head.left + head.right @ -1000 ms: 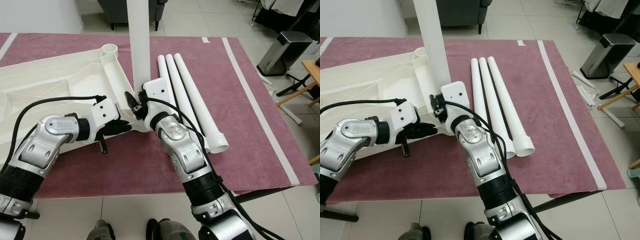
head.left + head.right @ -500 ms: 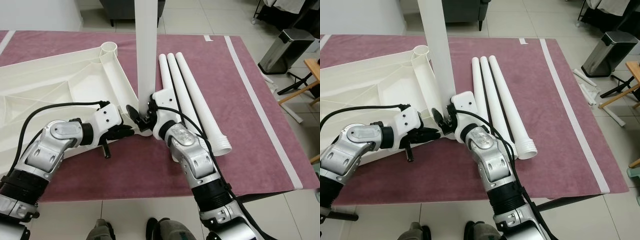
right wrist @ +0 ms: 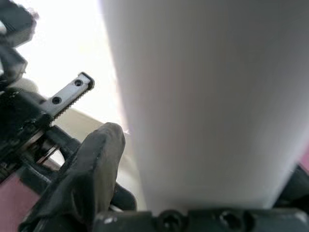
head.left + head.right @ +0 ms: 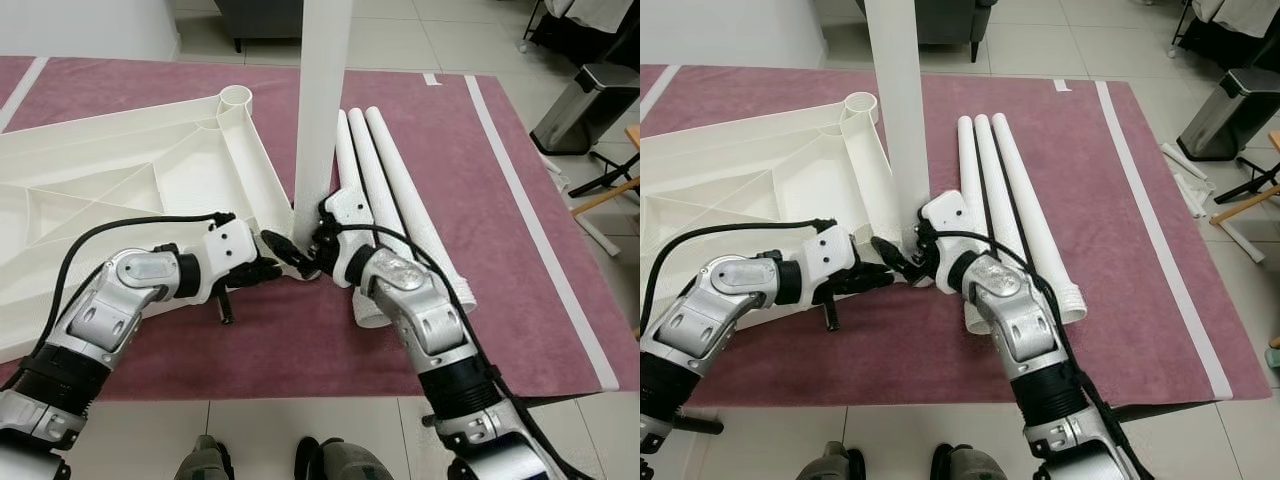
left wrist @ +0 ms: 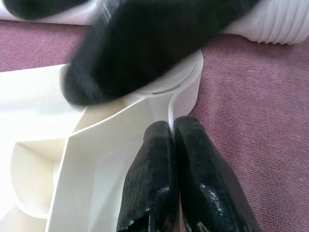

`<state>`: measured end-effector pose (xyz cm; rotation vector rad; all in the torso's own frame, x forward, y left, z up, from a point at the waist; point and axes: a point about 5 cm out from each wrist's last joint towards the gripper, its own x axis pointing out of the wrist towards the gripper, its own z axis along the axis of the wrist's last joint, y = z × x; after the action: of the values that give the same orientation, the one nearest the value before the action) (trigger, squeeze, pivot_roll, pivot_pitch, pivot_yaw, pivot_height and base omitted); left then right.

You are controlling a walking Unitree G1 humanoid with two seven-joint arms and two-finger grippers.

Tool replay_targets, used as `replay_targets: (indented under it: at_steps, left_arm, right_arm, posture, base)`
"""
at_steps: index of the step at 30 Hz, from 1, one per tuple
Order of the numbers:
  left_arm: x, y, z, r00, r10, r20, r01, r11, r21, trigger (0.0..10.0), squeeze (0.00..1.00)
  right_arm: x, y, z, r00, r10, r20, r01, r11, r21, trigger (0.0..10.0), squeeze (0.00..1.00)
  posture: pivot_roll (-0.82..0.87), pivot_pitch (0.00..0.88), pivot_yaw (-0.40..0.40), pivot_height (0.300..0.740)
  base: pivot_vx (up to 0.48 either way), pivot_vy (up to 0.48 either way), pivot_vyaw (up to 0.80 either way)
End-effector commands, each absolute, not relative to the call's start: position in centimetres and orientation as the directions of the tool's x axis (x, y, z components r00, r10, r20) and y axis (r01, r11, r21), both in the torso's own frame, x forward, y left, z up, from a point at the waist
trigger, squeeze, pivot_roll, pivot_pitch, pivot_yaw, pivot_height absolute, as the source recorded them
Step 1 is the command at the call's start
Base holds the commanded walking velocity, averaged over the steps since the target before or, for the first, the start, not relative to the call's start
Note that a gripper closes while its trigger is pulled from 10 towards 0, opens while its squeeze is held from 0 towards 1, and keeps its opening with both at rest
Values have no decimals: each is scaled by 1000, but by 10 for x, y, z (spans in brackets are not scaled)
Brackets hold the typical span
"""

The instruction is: Building children table

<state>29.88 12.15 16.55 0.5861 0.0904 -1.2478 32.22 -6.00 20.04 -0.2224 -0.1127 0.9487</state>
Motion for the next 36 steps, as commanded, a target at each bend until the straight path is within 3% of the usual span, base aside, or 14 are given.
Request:
replay_targets:
  at_steps: [1, 9, 10, 11, 12, 13, 14, 26, 28, 30, 32, 33, 35, 36]
  left_arm:
    - [289, 113, 142, 242, -865, -440, 950, 118, 289, 0, 0]
    - [293, 113, 141, 257, -862, -437, 947, 135, 290, 0, 0]
    - [293, 114, 141, 260, -861, -437, 947, 138, 291, 0, 0]
    - [293, 114, 141, 260, -861, -437, 947, 138, 291, 0, 0]
    - [294, 115, 142, 265, -860, -436, 945, 142, 294, 0, 0]
    - [294, 115, 142, 265, -860, -436, 945, 142, 294, 0, 0]
    - [296, 116, 143, 279, -859, -429, 942, 157, 296, 0, 0]
    - [296, 115, 143, 286, -863, -416, 940, 168, 298, 0, 0]
    - [296, 116, 142, 283, -866, -412, 942, 169, 291, 0, 0]
    - [296, 116, 142, 283, -866, -412, 942, 169, 291, 0, 0]
    - [296, 116, 142, 278, -876, -393, 947, 181, 267, 0, 0]
    - [296, 116, 142, 278, -876, -393, 947, 181, 267, 0, 0]
    - [296, 116, 142, 277, -882, -380, 949, 190, 252, 0, 0]
    - [296, 116, 142, 277, -882, -380, 949, 190, 252, 0, 0]
  right_arm:
    - [326, -58, 204, 531, 847, -2, -818, 513, -260, 10000, 0]
    - [339, -69, 198, 460, 883, -95, -869, 426, -251, 10000, 0]
    - [340, -70, 196, 451, 887, -102, -876, 418, -241, 4863, 0]
    - [340, -70, 196, 451, 887, -102, -876, 418, -241, 4863, 0]
    - [340, -71, 194, 438, 893, -105, -885, 408, -225, 1373, 0]
    - [340, -71, 194, 438, 893, -105, -885, 408, -225, 1373, 0]
    - [338, -71, 191, 427, 899, -98, -893, 401, -204, 0, 0]
    - [329, -56, 183, 444, 895, -45, -887, 432, -164, 0, 0]
    - [322, -39, 172, 536, 843, -48, -843, 531, -91, 0, 0]
    - [322, -39, 172, 536, 843, -48, -843, 531, -91, 0, 0]
    - [316, -24, 163, 648, 757, -82, -761, 649, -16, 0, 0]
    - [316, -24, 163, 648, 757, -82, -761, 649, -16, 0, 0]
    - [316, -19, 156, 798, 586, -141, -591, 807, 8, 0, 0]
    - [316, -19, 156, 798, 586, -141, -591, 807, 8, 0, 0]
  posture:
    - [79, 180, -21, 740]
    - [89, 168, -22, 740]
    - [92, 165, -22, 740]
    - [92, 165, -22, 740]
    - [93, 164, -22, 740]
    - [93, 164, -22, 740]
    - [94, 159, -21, 740]
    - [93, 154, -22, 740]
    - [90, 150, -24, 740]
    - [90, 150, -24, 740]
    - [87, 150, -24, 740]
    - [87, 150, -24, 740]
    - [81, 151, -24, 740]
    - [81, 151, -24, 740]
  base:
    - [0, 0, 0]
    - [0, 0, 0]
    - [0, 0, 0]
    - [0, 0, 0]
    - [0, 0, 0]
    - [0, 0, 0]
    - [0, 0, 0]
    - [0, 0, 0]
    - [0, 0, 0]
    - [0, 0, 0]
    - [0, 0, 0]
    - [0, 0, 0]
    - [0, 0, 0]
    - [0, 0, 0]
